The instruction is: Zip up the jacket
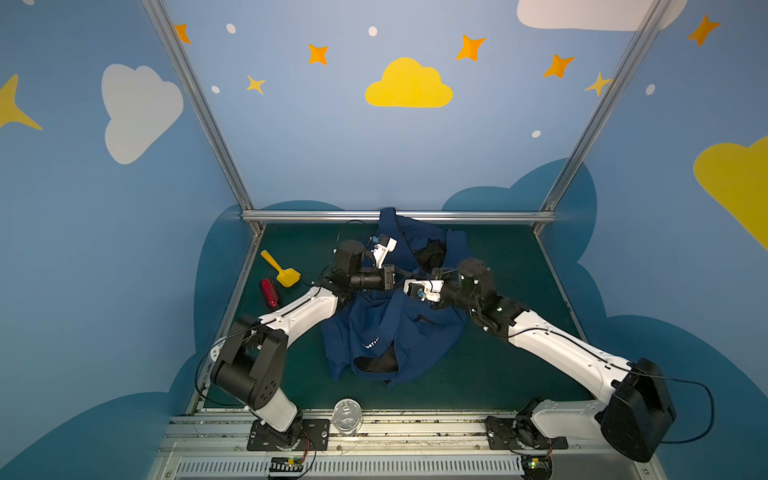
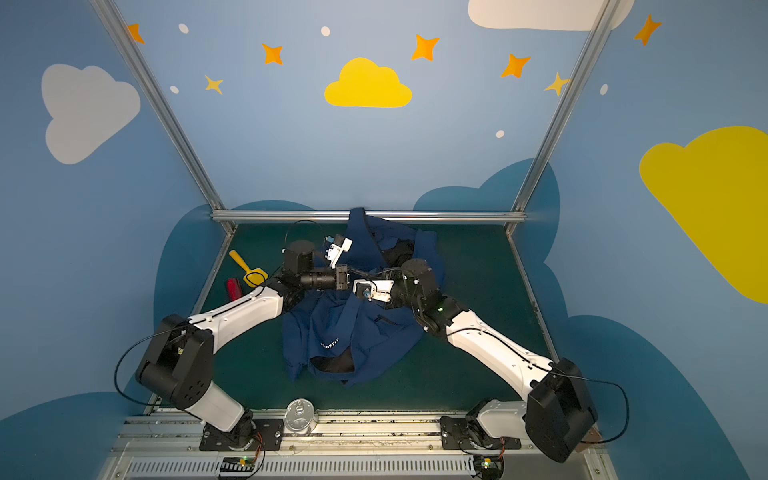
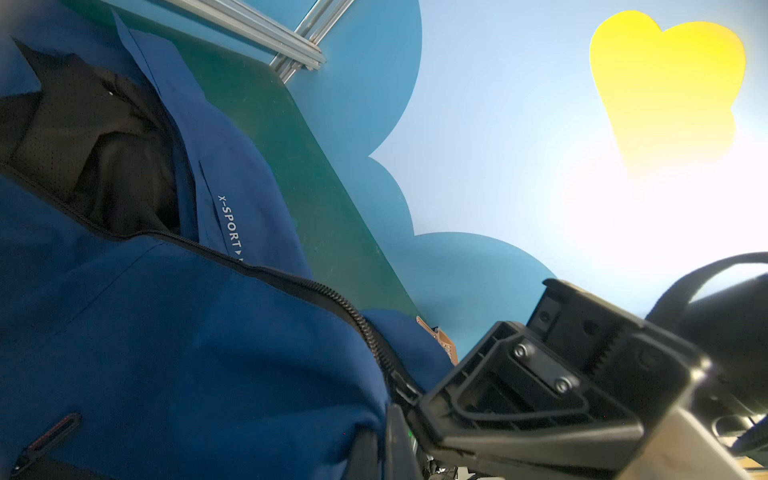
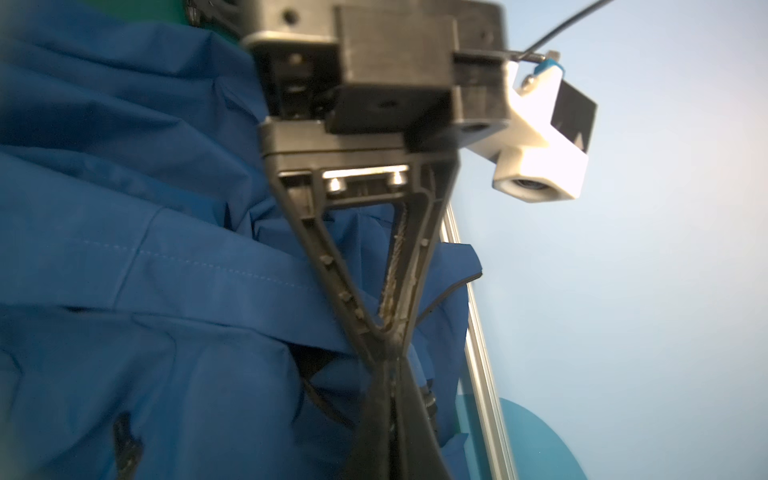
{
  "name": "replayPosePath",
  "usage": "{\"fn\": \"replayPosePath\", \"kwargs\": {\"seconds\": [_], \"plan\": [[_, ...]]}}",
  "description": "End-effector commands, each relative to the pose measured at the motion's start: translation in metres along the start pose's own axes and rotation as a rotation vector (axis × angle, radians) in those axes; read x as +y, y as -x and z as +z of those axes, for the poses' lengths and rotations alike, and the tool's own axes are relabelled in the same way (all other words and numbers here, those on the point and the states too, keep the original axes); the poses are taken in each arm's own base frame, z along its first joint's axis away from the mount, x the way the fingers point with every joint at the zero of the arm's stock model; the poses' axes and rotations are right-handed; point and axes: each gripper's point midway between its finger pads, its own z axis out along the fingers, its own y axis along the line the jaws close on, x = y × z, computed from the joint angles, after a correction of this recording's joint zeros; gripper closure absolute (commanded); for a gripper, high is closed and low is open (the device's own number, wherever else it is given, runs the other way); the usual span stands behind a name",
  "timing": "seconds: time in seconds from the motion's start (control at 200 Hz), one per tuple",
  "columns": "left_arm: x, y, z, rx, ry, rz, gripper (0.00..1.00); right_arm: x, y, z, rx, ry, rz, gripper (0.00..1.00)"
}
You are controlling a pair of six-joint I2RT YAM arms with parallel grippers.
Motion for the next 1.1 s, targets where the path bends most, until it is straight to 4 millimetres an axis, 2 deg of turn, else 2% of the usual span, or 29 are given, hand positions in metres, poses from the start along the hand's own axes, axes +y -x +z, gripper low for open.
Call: {"fn": "replayPosePath", "kwargs": {"seconds": [0.0, 0.21, 0.566, 0.741, 0.901, 1.096], "plan": [[-0.011, 0.008, -0.008, -0.029, 0.000, 0.051, 0.97, -0.003, 0.010, -0.004, -0.064, 0.053, 0.221, 1.00], [-0.012, 0.008, -0.012, -0.034, 0.015, 0.070, 0.97, -0.029, 0.006, -0.015, -0.164, 0.051, 0.538, 1.00], [-0.017, 0.006, -0.019, -0.047, 0.035, 0.103, 0.97, -0.047, -0.001, -0.017, -0.238, 0.102, 0.876, 1.00], [-0.019, 0.002, -0.023, -0.028, 0.052, 0.109, 0.97, -0.053, -0.011, -0.012, -0.222, 0.068, 0.910, 1.00], [-0.019, -0.008, -0.031, 0.009, 0.095, 0.105, 0.97, -0.063, -0.020, -0.009, -0.197, -0.002, 0.869, 1.00], [-0.028, -0.026, -0.039, 0.103, 0.100, 0.084, 0.97, -0.067, -0.012, -0.008, -0.238, 0.007, 0.813, 1.00]]}}
